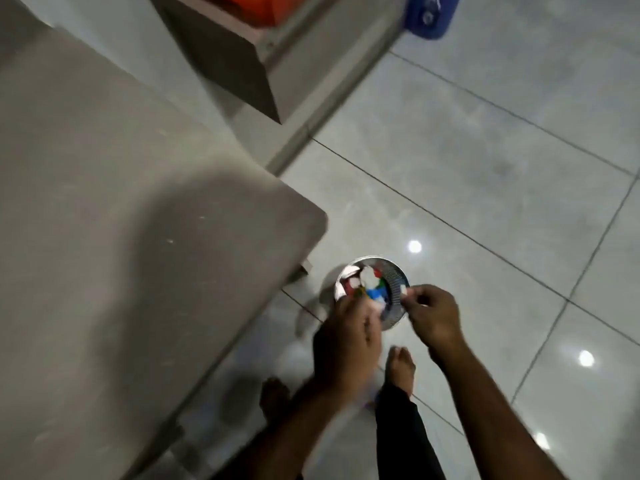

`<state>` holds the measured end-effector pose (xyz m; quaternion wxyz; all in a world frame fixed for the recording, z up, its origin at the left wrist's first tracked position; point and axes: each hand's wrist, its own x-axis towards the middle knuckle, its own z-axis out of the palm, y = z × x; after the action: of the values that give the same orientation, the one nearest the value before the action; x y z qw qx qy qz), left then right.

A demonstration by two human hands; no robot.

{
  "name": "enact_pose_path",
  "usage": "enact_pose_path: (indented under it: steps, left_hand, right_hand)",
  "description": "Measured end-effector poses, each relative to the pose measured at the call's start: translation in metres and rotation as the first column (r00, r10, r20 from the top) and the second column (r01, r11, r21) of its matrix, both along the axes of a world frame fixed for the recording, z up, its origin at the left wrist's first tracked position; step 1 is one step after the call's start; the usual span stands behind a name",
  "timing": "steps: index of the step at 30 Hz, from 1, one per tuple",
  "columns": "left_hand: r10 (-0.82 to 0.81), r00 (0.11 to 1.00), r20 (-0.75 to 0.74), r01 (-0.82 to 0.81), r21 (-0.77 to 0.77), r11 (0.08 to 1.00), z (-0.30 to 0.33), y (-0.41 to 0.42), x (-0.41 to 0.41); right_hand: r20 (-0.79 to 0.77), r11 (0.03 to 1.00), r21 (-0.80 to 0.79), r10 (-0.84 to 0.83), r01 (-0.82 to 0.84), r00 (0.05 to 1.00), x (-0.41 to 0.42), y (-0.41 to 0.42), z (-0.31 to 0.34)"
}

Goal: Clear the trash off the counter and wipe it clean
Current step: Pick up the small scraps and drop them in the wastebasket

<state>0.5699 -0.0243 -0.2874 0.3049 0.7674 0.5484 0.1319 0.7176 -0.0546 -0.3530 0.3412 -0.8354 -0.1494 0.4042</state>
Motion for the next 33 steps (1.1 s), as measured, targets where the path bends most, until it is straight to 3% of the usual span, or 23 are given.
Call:
enact_pose_path:
  steps: [4,8,11,16,21,25,29,33]
  left_hand:
    - [0.055,0.974,-0.22,-0.09,-0.153,0.984,-0.114,0.03,0.027]
    - [0.062,0.947,-0.315,-0.151,-0.267,0.952,-0.192,0.043,0.055]
    - [0.075,0.949,-0.305,-0.184,-0.345,0.92,-0.228,0.041,0.07]
    - [0.023,0.949,-0.315,-0.15,-0.387,0.91,-0.242,0.037,0.082]
    - [0.008,0.946,-0.324,-0.125,-0.344,0.931,-0.194,0.039,0.085]
    - [0.055,0.985,-0.164,-0.093,-0.235,0.968,-0.1,0.037,0.092]
    - [-0.031,0.997,0.07,0.027,0.065,0.998,0.021,0.04,0.094]
    - [-0.088,0.989,0.123,0.027,0.428,0.903,0.121,0.092,0.063]
  right_hand:
    - [0.058,0.972,-0.204,0.133,-0.119,0.989,0.017,-0.001,-0.097]
    - [-0.077,0.972,-0.235,0.008,-0.026,0.997,0.029,0.0,-0.158]
    - [-0.122,0.972,-0.234,-0.054,0.024,0.991,0.037,0.001,-0.19]
    - [-0.194,0.962,-0.271,-0.026,-0.029,0.981,0.048,0.003,-0.204]
    - [-0.197,0.978,-0.207,-0.017,-0.025,0.98,0.057,-0.006,-0.163]
    - [-0.168,1.0,-0.015,-0.003,0.0,0.986,0.06,-0.009,-0.081]
    - [-0.149,0.981,0.187,-0.025,0.053,0.989,0.045,0.003,0.033]
    - [-0.105,0.935,0.353,0.014,0.025,0.994,0.012,0.051,0.142]
